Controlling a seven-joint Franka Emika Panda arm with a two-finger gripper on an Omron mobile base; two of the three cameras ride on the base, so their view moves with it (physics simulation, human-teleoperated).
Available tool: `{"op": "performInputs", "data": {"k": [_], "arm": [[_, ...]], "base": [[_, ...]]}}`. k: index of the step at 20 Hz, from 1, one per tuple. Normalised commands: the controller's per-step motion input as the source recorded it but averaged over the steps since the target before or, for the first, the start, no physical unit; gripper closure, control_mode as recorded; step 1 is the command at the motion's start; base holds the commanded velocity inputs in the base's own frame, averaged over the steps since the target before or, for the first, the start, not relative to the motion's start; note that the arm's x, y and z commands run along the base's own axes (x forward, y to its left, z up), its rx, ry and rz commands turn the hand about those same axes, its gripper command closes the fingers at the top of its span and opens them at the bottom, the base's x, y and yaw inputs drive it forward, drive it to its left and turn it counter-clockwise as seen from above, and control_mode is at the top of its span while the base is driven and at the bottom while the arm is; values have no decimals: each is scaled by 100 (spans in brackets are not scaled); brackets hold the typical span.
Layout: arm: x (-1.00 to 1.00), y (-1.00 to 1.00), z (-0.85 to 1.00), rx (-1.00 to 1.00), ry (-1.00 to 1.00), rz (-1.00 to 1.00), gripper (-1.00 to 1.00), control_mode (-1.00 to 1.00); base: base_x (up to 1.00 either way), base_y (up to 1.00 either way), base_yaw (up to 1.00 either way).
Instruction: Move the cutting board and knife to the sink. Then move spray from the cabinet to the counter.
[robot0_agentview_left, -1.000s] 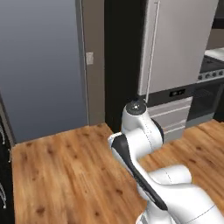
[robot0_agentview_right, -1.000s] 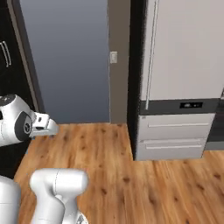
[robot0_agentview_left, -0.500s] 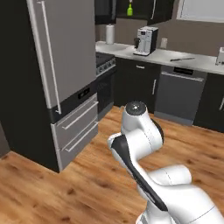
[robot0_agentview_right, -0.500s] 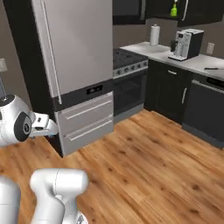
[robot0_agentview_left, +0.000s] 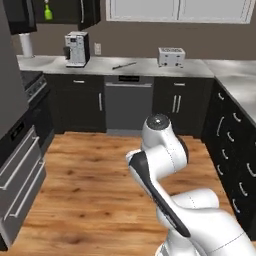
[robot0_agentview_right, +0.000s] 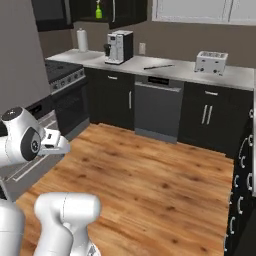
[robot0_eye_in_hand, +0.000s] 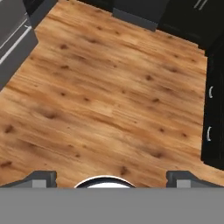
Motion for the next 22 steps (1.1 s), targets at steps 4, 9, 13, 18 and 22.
{"op": "performInputs", "data": {"k": [4, 9, 13, 18, 22], "arm": [[0, 0, 0, 0, 0, 0, -100, 100], [0, 0, 0, 0, 0, 0, -100, 100], [0, 0, 0, 0, 0, 0, -100, 100], [0, 0, 0, 0, 0, 0, -100, 100], [0, 0, 0, 0, 0, 0, -100, 100]], "base": [[69, 35, -43], [78, 36, -30], [80, 35, -26], [85, 33, -17], [89, 28, -9]]}}
